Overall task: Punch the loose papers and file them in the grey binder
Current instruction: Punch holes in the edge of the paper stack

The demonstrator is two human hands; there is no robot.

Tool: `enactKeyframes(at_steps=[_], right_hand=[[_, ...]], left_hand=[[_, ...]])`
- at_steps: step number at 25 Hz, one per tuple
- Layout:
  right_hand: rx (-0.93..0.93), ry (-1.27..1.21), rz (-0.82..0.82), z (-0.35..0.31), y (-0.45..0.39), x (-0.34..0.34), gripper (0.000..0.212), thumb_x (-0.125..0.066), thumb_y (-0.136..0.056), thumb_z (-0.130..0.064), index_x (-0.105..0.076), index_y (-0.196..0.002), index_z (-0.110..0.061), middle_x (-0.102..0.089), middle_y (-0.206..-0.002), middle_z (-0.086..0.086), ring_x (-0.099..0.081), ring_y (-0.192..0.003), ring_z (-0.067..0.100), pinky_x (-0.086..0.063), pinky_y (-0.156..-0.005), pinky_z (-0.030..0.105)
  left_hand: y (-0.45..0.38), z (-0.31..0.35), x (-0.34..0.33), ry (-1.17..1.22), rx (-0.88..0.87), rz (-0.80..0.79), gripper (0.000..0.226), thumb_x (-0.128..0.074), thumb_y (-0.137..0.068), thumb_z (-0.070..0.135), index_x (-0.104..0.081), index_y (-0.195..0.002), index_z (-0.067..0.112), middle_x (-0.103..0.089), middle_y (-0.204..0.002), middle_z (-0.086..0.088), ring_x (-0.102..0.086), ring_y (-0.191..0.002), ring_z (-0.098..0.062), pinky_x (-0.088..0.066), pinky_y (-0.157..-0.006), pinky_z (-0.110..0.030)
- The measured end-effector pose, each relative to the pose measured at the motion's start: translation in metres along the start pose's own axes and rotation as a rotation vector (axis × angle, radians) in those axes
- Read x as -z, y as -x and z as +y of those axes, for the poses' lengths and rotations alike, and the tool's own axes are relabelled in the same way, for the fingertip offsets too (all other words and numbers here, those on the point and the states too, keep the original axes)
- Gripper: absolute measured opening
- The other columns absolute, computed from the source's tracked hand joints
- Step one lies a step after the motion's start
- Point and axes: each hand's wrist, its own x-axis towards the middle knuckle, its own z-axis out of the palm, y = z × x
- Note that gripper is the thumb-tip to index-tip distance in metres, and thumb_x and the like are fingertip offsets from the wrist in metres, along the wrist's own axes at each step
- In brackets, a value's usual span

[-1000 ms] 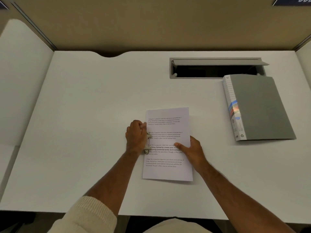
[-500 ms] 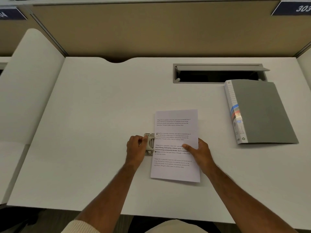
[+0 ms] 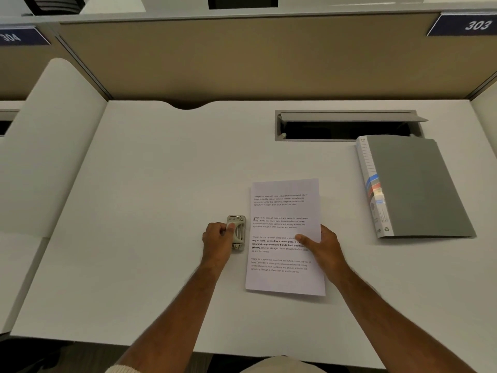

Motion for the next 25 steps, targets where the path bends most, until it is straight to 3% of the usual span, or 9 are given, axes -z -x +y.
enactKeyframes(at_steps=[4,7,10,15,22,25], right_hand=[[0.002,0.003,0.0,-0.005,-0.01,0.003,0.041,-0.081,-0.085,-0.029,-0.064,-0.122,-0.027,-0.075,-0.11,-0.009,-0.075,-0.09,0.011,-0.063,-0.077,0.03],[0.0,0.002,-0.003,-0.009,-0.019,0.005,0.042,-0.081,-0.085,-0.031,-0.063,-0.122,-0.028,-0.074,-0.111,-0.009,-0.075,-0.09,0.011,-0.062,-0.076,0.029],[-0.002,-0.005,0.0,-0.013,-0.029,0.006,0.042,-0.082,-0.084,-0.032,-0.063,-0.121,-0.029,-0.075,-0.112,-0.008,-0.075,-0.091,0.011,-0.063,-0.078,0.031],[-0.004,-0.038,-0.001,-0.023,-0.049,0.004,0.042,-0.082,-0.084,-0.03,-0.064,-0.122,-0.029,-0.075,-0.112,-0.01,-0.075,-0.094,0.009,-0.063,-0.082,0.033],[0.006,-0.036,-0.008,-0.039,-0.085,0.0,0.045,-0.082,-0.084,-0.03,-0.065,-0.125,-0.025,-0.076,-0.113,-0.01,-0.074,-0.097,0.008,-0.061,-0.084,0.031],[-0.002,-0.041,-0.022,-0.043,-0.096,-0.001,0.043,-0.082,-0.084,-0.03,-0.066,-0.123,-0.025,-0.076,-0.112,-0.009,-0.075,-0.096,0.009,-0.062,-0.085,0.033]], left_hand=[[-0.018,0.015,-0.001,0.049,0.011,0.004,0.024,-0.062,-0.1,0.035,-0.063,-0.09,0.013,-0.068,-0.102,-0.011,-0.064,-0.079,-0.014,-0.046,-0.057,-0.018],[-0.031,0.043,-0.003,0.081,0.01,0.0,0.031,-0.06,-0.102,0.032,-0.063,-0.091,0.003,-0.066,-0.086,-0.005,-0.06,-0.07,-0.012,-0.045,-0.053,-0.019],[-0.048,0.075,-0.007,0.095,-0.049,0.002,0.03,-0.06,-0.102,0.028,-0.062,-0.081,0.007,-0.062,-0.074,-0.003,-0.057,-0.063,-0.012,-0.044,-0.052,-0.022],[-0.092,0.12,-0.017,0.108,-0.103,0.02,0.029,-0.061,-0.1,0.028,-0.065,-0.081,0.006,-0.062,-0.074,-0.002,-0.058,-0.064,-0.014,-0.048,-0.06,-0.028],[-0.165,0.184,-0.037,0.05,-0.172,0.031,0.027,-0.06,-0.101,0.025,-0.065,-0.081,0.009,-0.057,-0.07,0.0,-0.05,-0.057,-0.006,-0.041,-0.05,-0.021],[-0.196,0.204,-0.048,0.011,-0.187,0.005,0.027,-0.059,-0.102,0.025,-0.066,-0.083,0.007,-0.058,-0.069,0.001,-0.054,-0.057,-0.005,-0.038,-0.04,-0.009]])
